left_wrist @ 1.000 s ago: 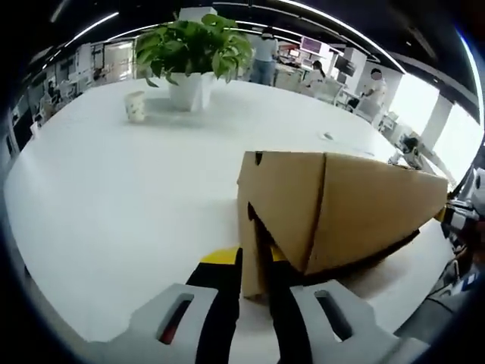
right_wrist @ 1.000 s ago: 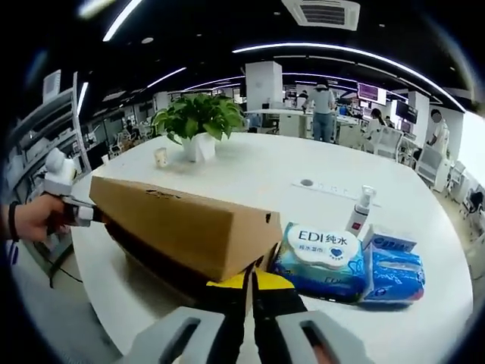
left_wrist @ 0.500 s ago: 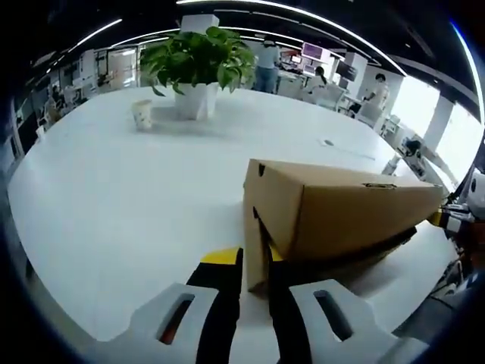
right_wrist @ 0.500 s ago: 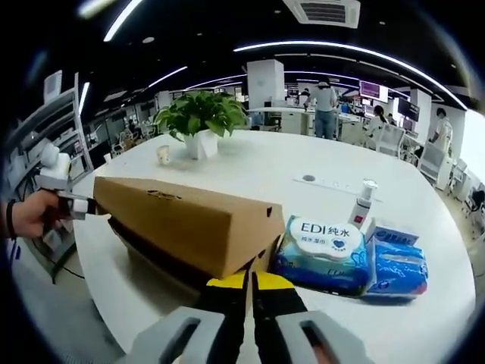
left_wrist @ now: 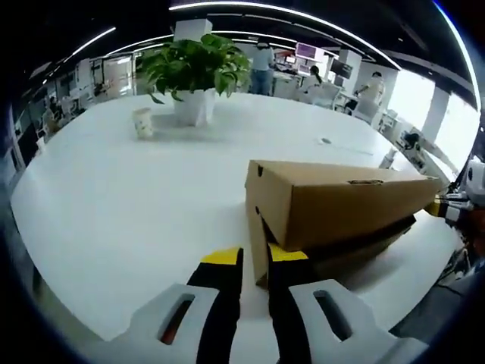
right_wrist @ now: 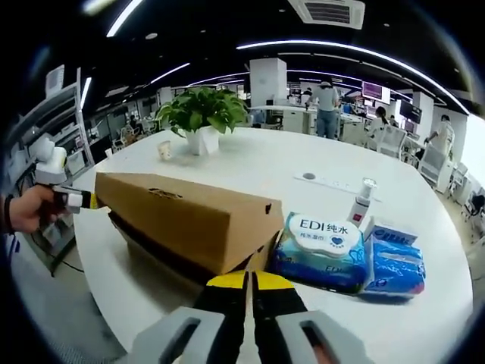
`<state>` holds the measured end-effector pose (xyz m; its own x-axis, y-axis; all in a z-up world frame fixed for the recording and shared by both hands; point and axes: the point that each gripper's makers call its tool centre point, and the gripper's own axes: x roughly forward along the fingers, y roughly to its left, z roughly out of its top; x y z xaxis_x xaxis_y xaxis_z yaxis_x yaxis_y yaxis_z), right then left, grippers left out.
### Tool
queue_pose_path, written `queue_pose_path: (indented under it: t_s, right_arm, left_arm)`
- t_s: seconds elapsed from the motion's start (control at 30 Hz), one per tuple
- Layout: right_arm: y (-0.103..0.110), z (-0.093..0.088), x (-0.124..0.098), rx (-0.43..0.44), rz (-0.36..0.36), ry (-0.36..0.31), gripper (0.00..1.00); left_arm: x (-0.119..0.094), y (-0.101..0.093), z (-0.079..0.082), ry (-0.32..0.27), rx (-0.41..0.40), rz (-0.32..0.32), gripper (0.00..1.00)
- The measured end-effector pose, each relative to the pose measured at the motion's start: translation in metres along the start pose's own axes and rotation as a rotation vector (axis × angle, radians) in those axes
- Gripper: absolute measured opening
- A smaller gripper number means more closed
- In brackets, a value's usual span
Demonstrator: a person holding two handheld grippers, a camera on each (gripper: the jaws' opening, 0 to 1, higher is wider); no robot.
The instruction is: Operate the shoe box by opening the lid, removing the specified soft item, and placing it in the target area until the item is outside and the box remains undamaged.
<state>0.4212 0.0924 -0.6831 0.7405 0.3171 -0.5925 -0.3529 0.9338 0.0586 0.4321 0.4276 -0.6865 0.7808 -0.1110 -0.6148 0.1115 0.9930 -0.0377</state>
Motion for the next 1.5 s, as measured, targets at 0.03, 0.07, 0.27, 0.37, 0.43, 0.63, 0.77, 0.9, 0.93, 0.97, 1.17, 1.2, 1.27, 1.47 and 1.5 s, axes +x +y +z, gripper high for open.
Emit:
queue_pose_path:
  t_s: [0.03,0.07,0.27,0.37,0.43,0.63,0.77,0.9,0.93,0.97,1.17,1.2,1.27,1.47,1.5]
  right_arm:
    - [0.000,0.000,0.000,-0.001,-0.002,-0.002,0.00]
    - [0.001,-0.001,0.000,-0.005,-0.001,-0.001,0.00]
    - [0.001,-0.008,0.000,-0.005,0.001,0.012,0.00]
    - [0.000,-0.010,0.000,-0.006,-0.004,0.016,0.00]
    - [0.000,-0.010,0.001,-0.002,-0.002,0.016,0.00]
    - [0.004,-0.012,0.005,-0.031,0.015,0.025,0.00]
    - [0.007,-0.014,0.007,-0.017,0.022,0.030,0.00]
    - [0.007,-0.015,0.007,-0.013,0.023,0.032,0.00]
    - [0.006,-0.015,0.007,-0.016,0.024,0.033,0.00]
    - [0.006,-0.015,0.007,-0.017,0.023,0.035,0.00]
    - [-0.007,0.000,-0.003,0.011,0.008,0.000,0.01]
    - [-0.009,0.003,-0.003,0.014,0.010,-0.005,0.02]
    - [-0.007,0.009,-0.003,0.027,0.032,-0.012,0.05]
    - [0.004,0.021,0.001,0.062,0.075,-0.027,0.16]
    - [0.005,0.021,0.002,0.078,0.078,-0.023,0.17]
  left_arm:
    - [-0.001,-0.003,0.001,-0.012,0.002,-0.014,0.11]
    - [-0.001,-0.007,0.000,-0.007,-0.011,-0.033,0.11]
    - [-0.003,-0.008,-0.007,0.005,-0.009,-0.036,0.11]
    - [-0.002,-0.009,-0.009,0.010,0.002,-0.041,0.11]
    - [-0.002,-0.008,-0.012,0.017,0.003,-0.041,0.11]
    - [-0.002,-0.012,-0.020,0.031,0.003,-0.052,0.11]
    - [0.003,-0.013,-0.025,0.041,-0.001,-0.062,0.11]
    - [0.001,-0.013,-0.026,0.043,-0.006,-0.063,0.11]
    - [0.000,-0.014,-0.025,0.043,-0.003,-0.063,0.11]
    - [0.000,-0.013,-0.024,0.040,-0.002,-0.063,0.11]
    - [-0.008,-0.006,-0.004,0.001,-0.007,-0.057,0.12]
    - [-0.009,-0.004,0.000,-0.007,-0.009,-0.056,0.12]
    - [-0.010,-0.002,0.010,-0.022,-0.023,-0.059,0.14]
    - [-0.008,-0.007,0.032,-0.047,-0.045,-0.086,0.22]
    - [-0.007,-0.010,0.035,-0.048,-0.042,-0.095,0.23]
